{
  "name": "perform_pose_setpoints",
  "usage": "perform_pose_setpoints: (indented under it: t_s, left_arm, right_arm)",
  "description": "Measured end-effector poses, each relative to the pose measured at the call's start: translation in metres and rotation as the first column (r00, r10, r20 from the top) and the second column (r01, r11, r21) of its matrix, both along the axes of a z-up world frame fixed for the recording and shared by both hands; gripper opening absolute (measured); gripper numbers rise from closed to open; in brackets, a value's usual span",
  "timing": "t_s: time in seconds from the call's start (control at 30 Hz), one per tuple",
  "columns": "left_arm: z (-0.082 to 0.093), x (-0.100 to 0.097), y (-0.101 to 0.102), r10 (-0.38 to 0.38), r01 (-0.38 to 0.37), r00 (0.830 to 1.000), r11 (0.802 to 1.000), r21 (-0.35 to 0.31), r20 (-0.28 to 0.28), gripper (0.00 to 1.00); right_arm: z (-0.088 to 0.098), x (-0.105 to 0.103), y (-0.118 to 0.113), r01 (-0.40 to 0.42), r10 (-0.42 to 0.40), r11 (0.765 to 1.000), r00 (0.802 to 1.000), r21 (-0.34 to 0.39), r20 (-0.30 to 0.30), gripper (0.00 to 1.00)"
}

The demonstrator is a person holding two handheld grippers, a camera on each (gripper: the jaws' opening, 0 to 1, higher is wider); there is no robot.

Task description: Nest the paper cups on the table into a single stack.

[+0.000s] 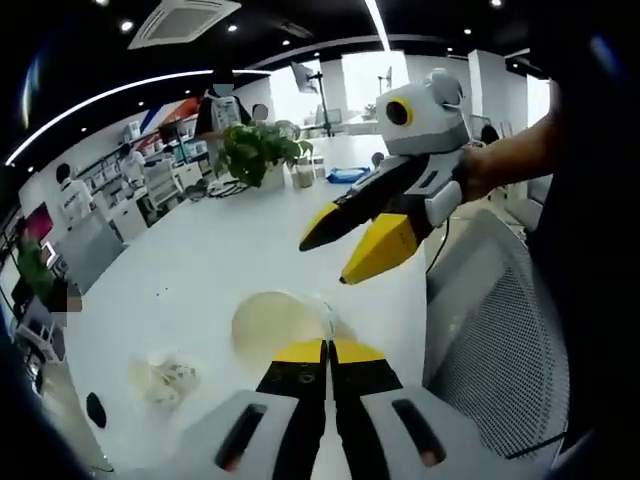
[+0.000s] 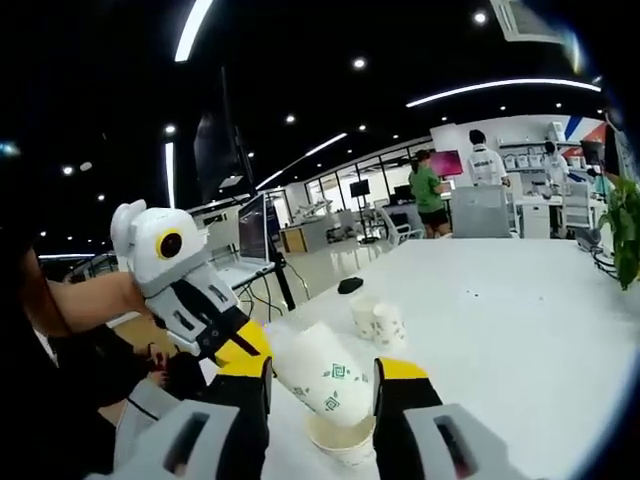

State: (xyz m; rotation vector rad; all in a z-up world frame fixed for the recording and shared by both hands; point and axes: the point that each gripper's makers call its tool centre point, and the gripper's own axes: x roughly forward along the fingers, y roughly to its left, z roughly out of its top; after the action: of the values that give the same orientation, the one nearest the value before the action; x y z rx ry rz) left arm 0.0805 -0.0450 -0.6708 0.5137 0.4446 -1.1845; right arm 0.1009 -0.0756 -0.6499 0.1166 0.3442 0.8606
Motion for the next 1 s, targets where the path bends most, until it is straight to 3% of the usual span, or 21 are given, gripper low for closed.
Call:
perform_pose_setpoints:
  t_s: [0.23,0.33,0.53,1.0]
  left_arm:
    - [-0.002,-0.003,-0.002,-0.04,0.035,0.997,0.995,0.09,0.059,0.0]
    - [-0.006,-0.004,-0.002,-0.08,0.061,0.991,0.984,0.17,0.106,0.0]
    - [-0.01,-0.009,-0.007,-0.109,0.082,0.987,0.975,0.209,0.122,0.0]
    - [-0.02,-0.013,-0.012,-0.214,0.137,0.96,0.923,0.359,0.183,0.0]
  right_arm:
    - [0.001,0.006,0.009,-0.009,0.009,1.0,1.0,-0.027,0.011,0.34]
    - [0.002,0.008,0.013,-0.013,0.013,1.0,1.0,-0.026,0.011,0.33]
    - [-0.002,0.012,0.02,-0.018,0.018,0.999,1.0,-0.04,-0.005,0.32]
    - [-0.018,0.021,0.014,0.023,-0.028,0.996,0.998,-0.081,-0.062,0.21]
